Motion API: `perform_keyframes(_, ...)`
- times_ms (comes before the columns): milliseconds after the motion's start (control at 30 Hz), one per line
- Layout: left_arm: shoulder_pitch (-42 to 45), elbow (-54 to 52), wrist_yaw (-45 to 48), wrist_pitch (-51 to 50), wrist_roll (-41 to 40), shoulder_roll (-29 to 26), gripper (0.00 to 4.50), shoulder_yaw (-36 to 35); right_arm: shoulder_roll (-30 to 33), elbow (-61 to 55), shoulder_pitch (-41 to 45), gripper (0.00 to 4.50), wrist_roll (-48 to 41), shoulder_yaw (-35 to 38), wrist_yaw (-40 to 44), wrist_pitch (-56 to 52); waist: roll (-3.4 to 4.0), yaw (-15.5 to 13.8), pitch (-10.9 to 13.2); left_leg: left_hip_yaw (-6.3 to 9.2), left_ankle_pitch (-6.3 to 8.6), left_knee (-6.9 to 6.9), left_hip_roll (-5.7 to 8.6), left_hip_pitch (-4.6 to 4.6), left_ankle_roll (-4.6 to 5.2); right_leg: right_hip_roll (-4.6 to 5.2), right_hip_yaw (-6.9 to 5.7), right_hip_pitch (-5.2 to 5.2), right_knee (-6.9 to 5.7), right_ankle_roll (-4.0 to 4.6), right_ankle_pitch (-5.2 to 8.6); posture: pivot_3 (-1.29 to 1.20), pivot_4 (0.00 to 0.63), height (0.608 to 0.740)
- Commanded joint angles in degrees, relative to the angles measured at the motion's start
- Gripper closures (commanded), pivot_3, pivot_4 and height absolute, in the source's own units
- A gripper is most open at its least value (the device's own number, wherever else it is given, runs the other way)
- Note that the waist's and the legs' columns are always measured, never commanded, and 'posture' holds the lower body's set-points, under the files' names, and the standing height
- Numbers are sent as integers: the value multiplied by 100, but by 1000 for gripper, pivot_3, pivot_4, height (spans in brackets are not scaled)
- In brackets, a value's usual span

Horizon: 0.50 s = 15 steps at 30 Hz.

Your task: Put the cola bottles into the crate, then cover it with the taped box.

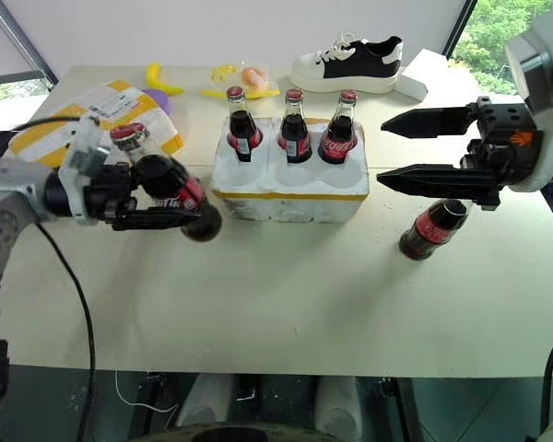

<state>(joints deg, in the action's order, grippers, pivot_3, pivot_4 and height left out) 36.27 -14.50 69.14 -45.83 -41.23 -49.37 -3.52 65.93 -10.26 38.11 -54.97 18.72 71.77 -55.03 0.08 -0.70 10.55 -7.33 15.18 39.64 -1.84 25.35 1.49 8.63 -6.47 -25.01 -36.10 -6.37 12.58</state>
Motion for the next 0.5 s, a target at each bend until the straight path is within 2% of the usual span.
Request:
perform_keyframes(33, 710, 8, -231, -96, 66, 306, 1686, 384, -21, -206, -20, 0, -179, 324, -121, 67, -3, -12, 2, 4, 0, 7, 1, 1, 0, -2, -2, 4, -1, 0, 0, 0, 150, 740)
perform_keyframes(200, 1768, 631, -1002, -335, 381, 1203, 1686, 789, -85, -299, -164, 0, -287, 468, -342, 39, -10, -18, 6, 10, 5, 29, 1, 3, 10, -3, -3, 15, -1, -3, -1, 0, 150, 740)
perform_keyframes(333, 2635, 1369, -2050, -722, 755, 2116, 1686, 946, -146, -481, -462, 0, -384, 696, -532, 4, -25, -37, 15, 15, 7, 36, 0, 4, 15, -5, -5, 18, -2, -10, -3, 0, 150, 740)
perform_keyframes(500, 3091, 1819, -2459, -742, 1157, 2682, 1686, 1222, -192, -571, -647, 0, -481, 803, -711, 38, -29, -3, 17, 10, 17, 39, 5, 6, 31, 3, -1, 24, 10, -21, -9, 0, 150, 740)
